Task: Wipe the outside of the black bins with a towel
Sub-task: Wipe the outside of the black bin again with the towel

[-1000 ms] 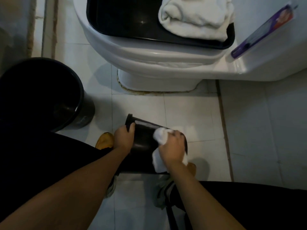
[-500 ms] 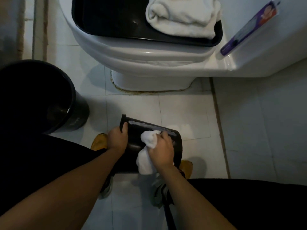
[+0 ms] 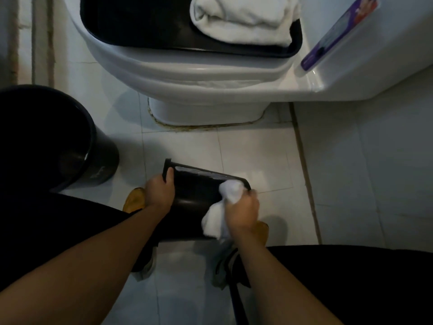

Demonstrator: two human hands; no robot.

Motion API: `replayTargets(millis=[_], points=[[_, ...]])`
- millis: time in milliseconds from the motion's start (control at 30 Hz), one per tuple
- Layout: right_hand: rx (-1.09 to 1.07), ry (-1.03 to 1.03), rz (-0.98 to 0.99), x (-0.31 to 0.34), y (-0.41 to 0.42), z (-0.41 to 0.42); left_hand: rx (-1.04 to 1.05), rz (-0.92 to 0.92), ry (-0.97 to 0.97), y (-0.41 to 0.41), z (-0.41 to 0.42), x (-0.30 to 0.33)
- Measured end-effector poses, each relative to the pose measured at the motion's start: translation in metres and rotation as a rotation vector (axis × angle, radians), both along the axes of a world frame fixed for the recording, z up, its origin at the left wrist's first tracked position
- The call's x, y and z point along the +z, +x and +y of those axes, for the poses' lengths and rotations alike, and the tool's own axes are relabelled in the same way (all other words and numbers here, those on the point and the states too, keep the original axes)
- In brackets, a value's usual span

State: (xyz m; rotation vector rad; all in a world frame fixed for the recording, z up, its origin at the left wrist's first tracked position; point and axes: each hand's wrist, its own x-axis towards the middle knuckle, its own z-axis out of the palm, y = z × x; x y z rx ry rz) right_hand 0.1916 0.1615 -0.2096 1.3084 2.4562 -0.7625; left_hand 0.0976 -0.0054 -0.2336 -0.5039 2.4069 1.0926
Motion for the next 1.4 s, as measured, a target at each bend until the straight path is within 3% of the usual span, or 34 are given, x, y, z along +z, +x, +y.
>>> replayTargets(millis=[100, 233, 367, 600, 800, 1000, 1100, 1233, 1400], points=[[-0.207, 0.045, -0.106, 0.001, 0.000, 0.037, -0.015, -0.005, -0.025, 0.007, -0.001, 0.003], [-0.016, 0.074, -0.087, 0.007, 0.009, 0.004, 0.002, -0.016, -0.023, 0.005, -0.002, 0.003], [0.060, -0.014, 0.060, 0.006, 0.017, -0.015, 0.013, -0.027, -0.009, 0.001, 0.001, 0.006], [-0.257, -0.090, -0.094, 0.005, -0.007, 0.049, -0.008, -0.006, -0.041, 0.006, 0.002, 0.010], [-0.008, -0.034, -0.087, 0.020, 0.014, 0.018, -0.015, -0.062, 0.003, 0.005, 0.002, 0.017], [-0.454, -0.394, 0.010, 0.022, 0.012, 0.042, 0.128, -0.276, 0.213, -0.008, -0.001, 0.034], [-0.650, -0.529, 0.150, 0.025, 0.012, 0.051, 0.116, -0.369, 0.202, -0.006, -0.003, 0.037], [-0.715, -0.539, 0.237, 0.028, 0.007, 0.053, 0.059, -0.276, 0.186, 0.006, -0.001, 0.032], [-0.608, -0.485, 0.202, 0.030, 0.002, 0.054, 0.080, -0.170, 0.211, 0.004, 0.001, 0.035]])
